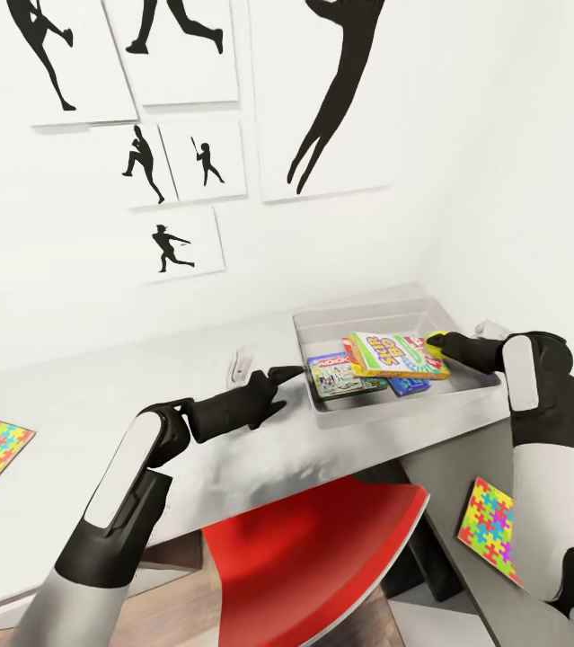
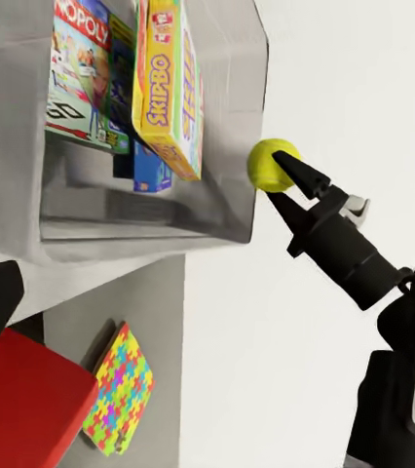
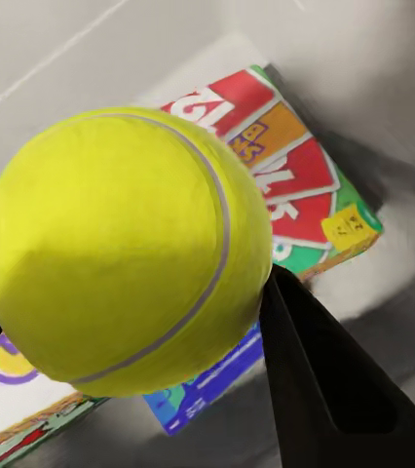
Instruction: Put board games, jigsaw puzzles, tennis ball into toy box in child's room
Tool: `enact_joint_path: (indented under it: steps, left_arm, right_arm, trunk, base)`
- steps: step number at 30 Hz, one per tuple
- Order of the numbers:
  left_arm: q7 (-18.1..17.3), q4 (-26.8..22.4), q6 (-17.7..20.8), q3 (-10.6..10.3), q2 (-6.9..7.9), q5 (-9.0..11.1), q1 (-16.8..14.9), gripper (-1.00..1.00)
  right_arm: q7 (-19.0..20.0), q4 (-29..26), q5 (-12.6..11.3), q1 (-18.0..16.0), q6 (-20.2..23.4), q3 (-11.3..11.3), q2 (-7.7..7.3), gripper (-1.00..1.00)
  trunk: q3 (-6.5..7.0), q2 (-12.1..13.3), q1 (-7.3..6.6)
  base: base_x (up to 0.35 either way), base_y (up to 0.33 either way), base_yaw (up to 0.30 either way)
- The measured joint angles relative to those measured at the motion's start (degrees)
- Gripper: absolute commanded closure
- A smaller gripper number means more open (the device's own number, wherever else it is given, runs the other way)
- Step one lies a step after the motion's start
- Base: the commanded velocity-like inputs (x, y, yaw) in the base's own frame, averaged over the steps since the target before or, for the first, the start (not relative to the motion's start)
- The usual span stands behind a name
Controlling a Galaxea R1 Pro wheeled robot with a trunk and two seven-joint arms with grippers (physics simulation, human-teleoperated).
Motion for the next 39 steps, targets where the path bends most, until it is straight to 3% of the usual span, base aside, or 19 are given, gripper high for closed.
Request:
enact_joint_path:
  steps: [1,6,14,26,32,39]
  left_arm:
    - [0.0,-0.01,-0.01,0.02,0.01,0.04,0.01,-1.0]
    - [-0.11,0.01,0.0,3.38,1.95,-0.01,1.77,-1.0]
    - [-0.33,0.03,0.15,7.34,2.87,0.02,3.68,-1.0]
    - [-0.31,0.02,0.17,8.4,3.09,0.04,4.16,-1.0]
    - [-0.28,0.02,0.17,8.58,3.17,-0.02,4.23,-1.0]
    - [-0.22,0.03,0.17,8.66,3.25,-0.05,4.28,-1.0]
  right_arm:
    - [0.0,0.06,0.21,-0.04,0.01,0.04,-0.01,1.0]
    - [0.0,5.14,0.07,-4.03,0.01,5.0,0.3,1.0]
    - [-0.02,7.26,0.2,-6.97,0.02,7.36,0.93,1.0]
    - [-0.06,7.76,0.22,-8.61,0.02,9.12,1.26,1.0]
    - [-0.01,7.84,0.09,-8.76,0.02,9.81,2.32,1.0]
    - [0.24,9.38,0.04,-8.72,0.02,13.36,3.13,1.0]
  trunk:
    - [0.0,0.0,0.0]
    - [0.0,0.0,0.0]
    - [0.0,-0.01,0.0]
    - [0.0,0.0,0.0]
    - [0.0,0.0,0.0]
    - [0.0,0.0,0.0]
  base:
    - [0.0,0.0,0.0]
    - [0.0,0.0,0.0]
    - [0.0,0.0,0.0]
    - [0.0,0.0,0.0]
    - [0.0,0.0,0.0]
    - [0.0,0.0,0.0]
